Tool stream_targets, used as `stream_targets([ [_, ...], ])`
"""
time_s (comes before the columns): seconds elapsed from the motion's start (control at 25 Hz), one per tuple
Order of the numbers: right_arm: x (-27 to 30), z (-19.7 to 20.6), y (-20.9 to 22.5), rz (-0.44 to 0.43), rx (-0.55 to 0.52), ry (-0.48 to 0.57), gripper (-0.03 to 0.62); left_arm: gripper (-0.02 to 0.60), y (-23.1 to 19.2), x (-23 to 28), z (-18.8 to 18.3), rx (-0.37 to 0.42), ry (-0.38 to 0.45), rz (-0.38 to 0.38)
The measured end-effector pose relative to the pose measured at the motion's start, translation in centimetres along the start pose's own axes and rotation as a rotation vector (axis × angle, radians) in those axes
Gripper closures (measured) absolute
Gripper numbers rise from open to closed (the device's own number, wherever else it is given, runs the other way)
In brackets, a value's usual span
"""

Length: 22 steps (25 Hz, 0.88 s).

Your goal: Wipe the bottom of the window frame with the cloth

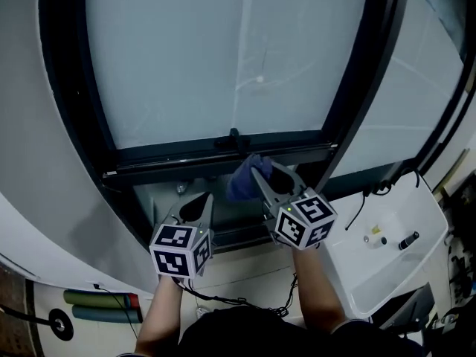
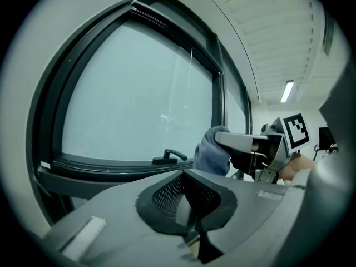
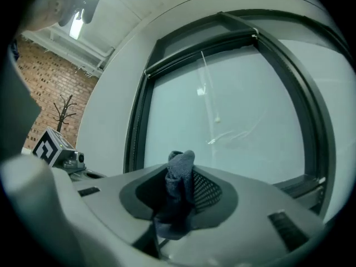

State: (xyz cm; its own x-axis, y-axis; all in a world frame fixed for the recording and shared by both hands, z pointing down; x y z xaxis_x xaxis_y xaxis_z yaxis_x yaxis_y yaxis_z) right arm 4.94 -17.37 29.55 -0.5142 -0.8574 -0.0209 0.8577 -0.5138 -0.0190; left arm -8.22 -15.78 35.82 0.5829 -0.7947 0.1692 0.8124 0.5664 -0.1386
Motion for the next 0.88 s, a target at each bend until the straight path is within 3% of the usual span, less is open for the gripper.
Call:
stream_targets([
  [0.16,-3.8,1.0,3.2,0.036,0.038,-0.012,0.477,0.575,4.0,1.8,0.0,0.013,-0.014,0.031],
  [0.4,-6.5,2.1,4.7,0.03,0.059,-0.03,0.476,0.575,7.7,2.5,0.7,0.023,-0.029,0.037],
  [0.88,-7.5,2.7,4.4,-0.005,0.08,-0.021,0.476,0.575,8.8,1.6,1.2,0.031,-0.043,0.009],
])
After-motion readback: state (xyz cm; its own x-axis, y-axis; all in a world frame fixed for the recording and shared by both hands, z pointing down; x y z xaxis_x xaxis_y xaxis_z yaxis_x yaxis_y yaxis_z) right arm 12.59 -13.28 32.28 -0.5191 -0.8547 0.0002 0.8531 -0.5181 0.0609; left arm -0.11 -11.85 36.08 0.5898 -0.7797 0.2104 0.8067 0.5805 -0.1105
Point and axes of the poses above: the fingertips, and each gripper's own axes: x forward along the fingers, y to its right, z out of its underside, the point moved 2 cm from there along -x, backward along the fingers, and after that the axes turned 2 degrees about -y, right-handed, at the moved point
